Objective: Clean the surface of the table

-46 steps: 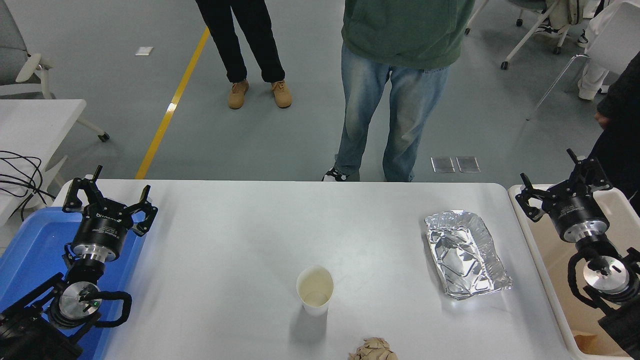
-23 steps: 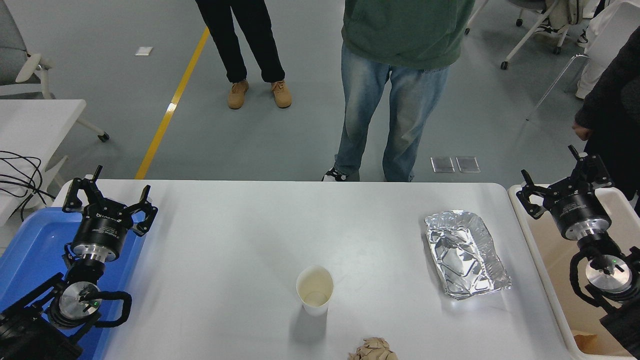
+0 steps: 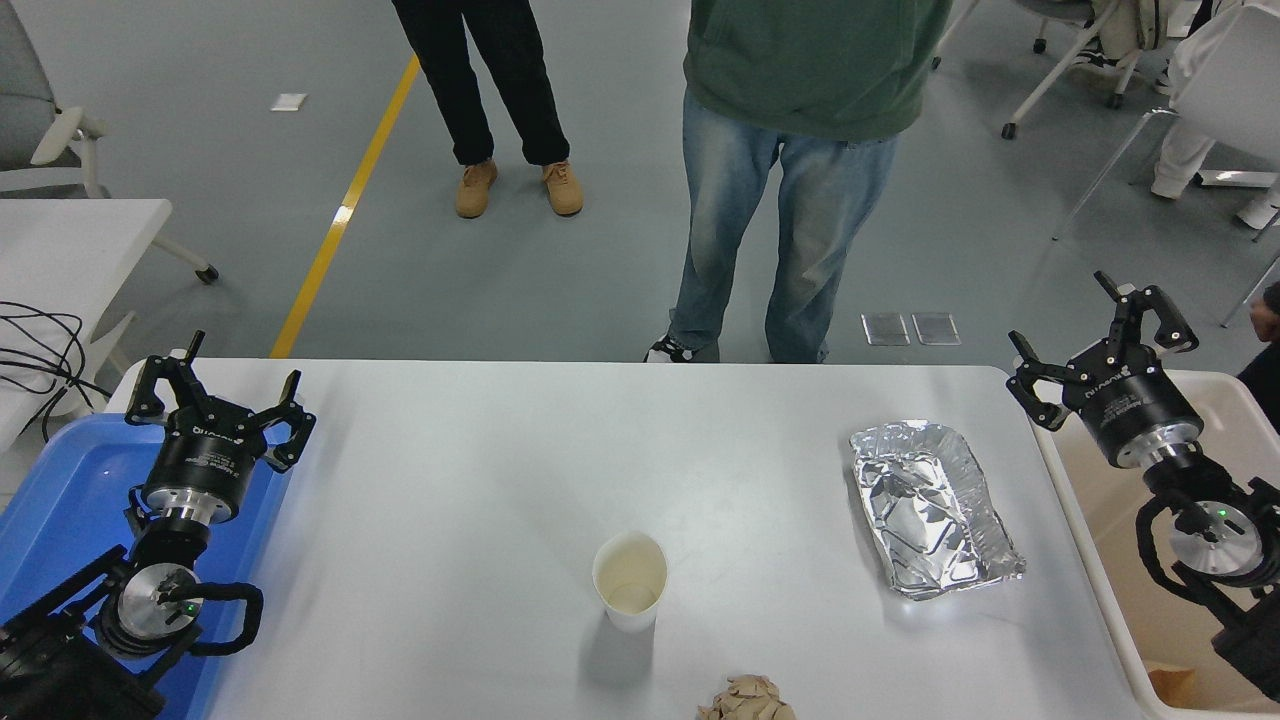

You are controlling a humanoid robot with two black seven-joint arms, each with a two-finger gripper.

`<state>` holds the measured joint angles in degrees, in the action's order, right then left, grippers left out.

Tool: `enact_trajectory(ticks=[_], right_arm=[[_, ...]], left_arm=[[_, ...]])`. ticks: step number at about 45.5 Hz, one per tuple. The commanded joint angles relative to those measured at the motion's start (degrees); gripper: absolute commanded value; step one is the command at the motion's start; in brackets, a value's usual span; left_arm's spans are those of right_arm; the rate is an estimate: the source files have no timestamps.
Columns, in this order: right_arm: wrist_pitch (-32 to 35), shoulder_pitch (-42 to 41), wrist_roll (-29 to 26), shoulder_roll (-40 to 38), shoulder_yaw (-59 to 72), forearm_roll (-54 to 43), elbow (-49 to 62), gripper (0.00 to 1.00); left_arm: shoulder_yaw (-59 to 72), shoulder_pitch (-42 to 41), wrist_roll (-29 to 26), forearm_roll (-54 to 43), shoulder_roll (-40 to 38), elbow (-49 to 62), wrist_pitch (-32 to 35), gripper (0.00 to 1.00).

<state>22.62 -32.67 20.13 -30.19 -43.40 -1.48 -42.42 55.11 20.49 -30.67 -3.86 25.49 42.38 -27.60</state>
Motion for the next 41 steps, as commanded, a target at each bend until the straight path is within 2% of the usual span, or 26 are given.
enact_trajectory(ticks=[1, 9, 17, 28, 41], right_arm=[[0.05, -1.61, -0.09, -4.69, 6.13, -7.65, -6.36, 0.99], [0.05, -3.63, -0.09, -6.19, 7.53, -10.21, -8.12, 0.99], [0.05, -4.51, 0.0, -8.47, 9.21, -17.5, -11.98, 0.99], [-0.21, -5.13, -0.09, -11.64, 9.38, -29.97, -23.05, 0.99], [-2.06, -5.39, -0.09, -12.43, 9.47, -50.28, -32.37, 0.98]], left_arm=[[0.0, -0.01, 0.0, -0.01, 0.0, -0.02, 0.0, 0.99], [0.0, -0.01, 0.0, -0.01, 0.0, 0.07, 0.0, 0.99], [0.0, 0.07, 0.0, -0.01, 0.0, 0.07, 0.0, 0.99], [0.0, -0.01, 0.0, -0.01, 0.0, -0.02, 0.0, 0.99], [0.0, -0.01, 0.0, -0.01, 0.0, 0.07, 0.0, 0.99]])
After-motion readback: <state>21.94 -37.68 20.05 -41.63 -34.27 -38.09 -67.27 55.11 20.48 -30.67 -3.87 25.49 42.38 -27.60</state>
